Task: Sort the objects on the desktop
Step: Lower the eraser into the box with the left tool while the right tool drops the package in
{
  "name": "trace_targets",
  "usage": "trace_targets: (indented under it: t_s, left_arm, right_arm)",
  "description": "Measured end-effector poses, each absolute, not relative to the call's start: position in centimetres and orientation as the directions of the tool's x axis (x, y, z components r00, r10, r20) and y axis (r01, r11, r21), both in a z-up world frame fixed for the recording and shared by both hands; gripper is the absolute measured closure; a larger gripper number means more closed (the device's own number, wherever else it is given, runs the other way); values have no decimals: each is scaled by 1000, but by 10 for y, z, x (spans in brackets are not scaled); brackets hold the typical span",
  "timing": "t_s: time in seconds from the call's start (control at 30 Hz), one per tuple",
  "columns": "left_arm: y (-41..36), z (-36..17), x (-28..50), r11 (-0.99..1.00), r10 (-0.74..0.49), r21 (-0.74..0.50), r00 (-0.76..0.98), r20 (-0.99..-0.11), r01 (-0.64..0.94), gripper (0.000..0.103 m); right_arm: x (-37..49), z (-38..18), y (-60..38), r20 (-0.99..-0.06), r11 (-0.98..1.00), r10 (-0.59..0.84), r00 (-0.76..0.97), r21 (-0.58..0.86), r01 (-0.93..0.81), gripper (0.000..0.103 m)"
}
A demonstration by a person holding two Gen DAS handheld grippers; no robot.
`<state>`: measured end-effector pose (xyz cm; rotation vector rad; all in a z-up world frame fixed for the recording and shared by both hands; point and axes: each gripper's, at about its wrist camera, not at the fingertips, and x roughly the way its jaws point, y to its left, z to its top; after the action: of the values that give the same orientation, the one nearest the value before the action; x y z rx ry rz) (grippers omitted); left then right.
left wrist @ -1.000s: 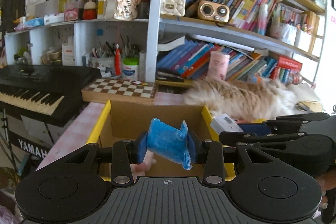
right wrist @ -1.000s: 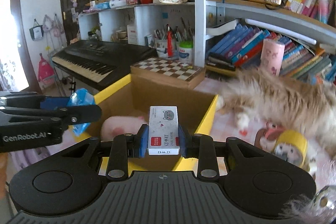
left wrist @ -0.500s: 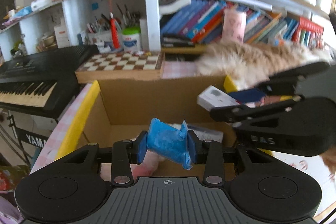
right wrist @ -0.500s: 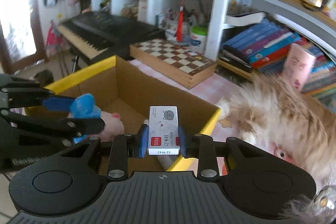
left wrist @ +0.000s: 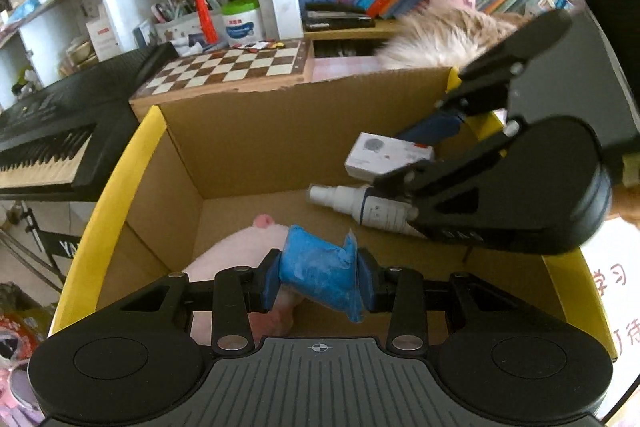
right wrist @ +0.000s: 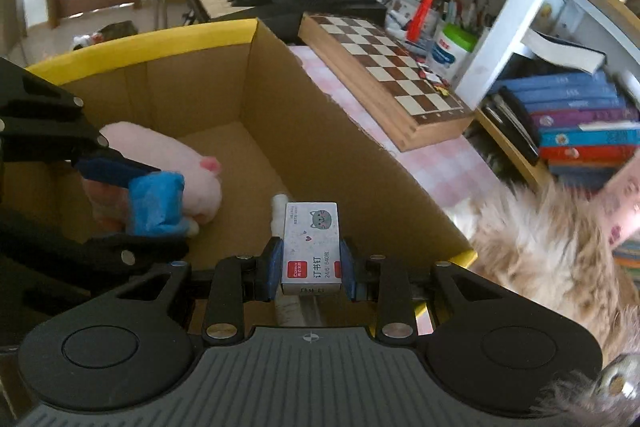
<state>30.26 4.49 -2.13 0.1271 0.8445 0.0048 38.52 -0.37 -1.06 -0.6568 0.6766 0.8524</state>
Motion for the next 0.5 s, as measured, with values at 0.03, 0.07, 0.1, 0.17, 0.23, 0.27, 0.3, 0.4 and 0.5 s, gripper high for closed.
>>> trace_targets:
  t_s: [0.03, 0.07, 0.1, 0.17, 0.23, 0.27, 0.3, 0.4, 0.5]
  left_arm:
    - [43, -22, 303, 992, 55, 118, 662, -747, 50, 65]
    - [43, -23, 305, 991, 55, 120, 659, -750, 53, 65]
    - [42, -24, 306, 991, 54, 120, 655, -753, 56, 65]
    - [40, -26, 306, 991, 52, 119, 648, -760, 60, 64]
    - [40, -26, 307, 991, 55, 121, 650, -758, 57, 64]
    - [40, -26, 307, 991, 55, 120, 650, -758, 56, 64]
    - [40, -26, 306, 991, 56, 119, 650, -758, 54, 64]
    - [38, -25, 305, 989, 65, 136, 653, -755, 59, 64]
    - [38, -24, 301, 991, 59, 126, 662, -747, 54, 63]
  right_arm:
    - [387, -10, -3, -756, 491, 448, 478, -238, -838, 76]
    - [389, -11, -1, -760, 485, 448, 470, -235, -842, 76]
    - [389, -12, 0, -765, 474, 445, 465, -239, -847, 76]
    - [390, -15, 4, -776, 455, 437, 456, -246, -856, 76]
    - [391, -19, 7, -786, 440, 428, 446, -250, -862, 76]
    - [390, -22, 8, -790, 432, 423, 444, -254, -865, 76]
    - [390, -24, 9, -794, 426, 419, 440, -256, -868, 76]
    - [390, -28, 12, -805, 416, 413, 426, -250, -875, 76]
    - [390, -30, 14, -805, 414, 407, 432, -259, -872, 75]
